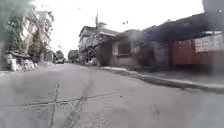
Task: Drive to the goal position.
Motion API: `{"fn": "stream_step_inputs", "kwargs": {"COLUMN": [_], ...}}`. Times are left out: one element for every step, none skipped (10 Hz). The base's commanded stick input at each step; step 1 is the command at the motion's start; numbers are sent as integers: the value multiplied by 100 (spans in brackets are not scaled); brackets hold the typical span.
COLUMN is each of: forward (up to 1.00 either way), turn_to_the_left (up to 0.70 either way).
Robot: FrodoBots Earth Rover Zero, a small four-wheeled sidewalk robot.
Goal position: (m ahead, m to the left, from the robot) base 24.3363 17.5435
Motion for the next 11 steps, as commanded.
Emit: {"fn": "stream_step_inputs", "kwargs": {"forward": [100,100,100,100,100,100,100,100,100,100,100], "turn_to_the_left": [8,11,0,0,0,0,0,0,0,2,16]}}
